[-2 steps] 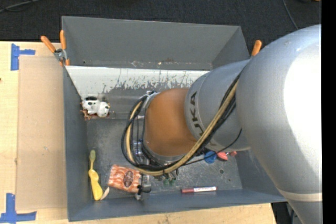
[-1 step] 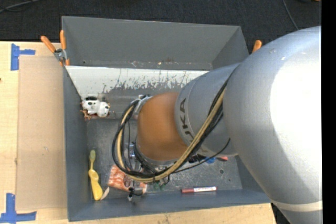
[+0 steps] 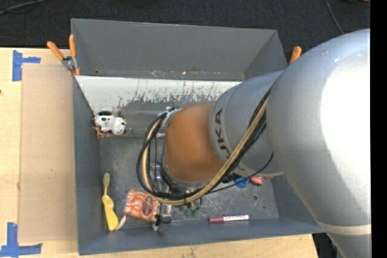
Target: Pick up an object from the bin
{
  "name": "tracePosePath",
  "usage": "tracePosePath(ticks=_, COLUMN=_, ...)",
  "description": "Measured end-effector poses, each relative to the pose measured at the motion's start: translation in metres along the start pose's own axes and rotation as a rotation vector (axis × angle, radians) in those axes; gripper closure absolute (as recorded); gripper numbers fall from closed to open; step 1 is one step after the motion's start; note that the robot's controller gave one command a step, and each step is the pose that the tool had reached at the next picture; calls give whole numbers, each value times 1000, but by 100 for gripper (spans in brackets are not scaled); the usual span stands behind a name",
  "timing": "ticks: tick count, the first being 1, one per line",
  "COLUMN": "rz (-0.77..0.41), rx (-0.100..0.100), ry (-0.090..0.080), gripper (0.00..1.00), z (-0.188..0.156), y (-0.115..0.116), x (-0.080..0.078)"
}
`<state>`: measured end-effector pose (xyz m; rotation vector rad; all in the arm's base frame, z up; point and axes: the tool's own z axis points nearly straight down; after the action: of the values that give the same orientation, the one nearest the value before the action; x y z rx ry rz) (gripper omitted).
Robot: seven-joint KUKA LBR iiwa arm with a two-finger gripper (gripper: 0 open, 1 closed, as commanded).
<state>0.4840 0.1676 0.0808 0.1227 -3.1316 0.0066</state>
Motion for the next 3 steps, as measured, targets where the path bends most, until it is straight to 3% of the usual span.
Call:
tracePosePath(ticks=1, rz=-6, rx=1, ry=7, gripper=0, z=-75, y=5, x=6)
tracePosePath(ticks=2, rz=87, rx=3, ry=10, gripper=0, z=-151, y=-3, x=5)
tracePosePath(ticks=3, rz=-102, rx=0, ry=1, gripper=0, z=-96, y=12, x=4)
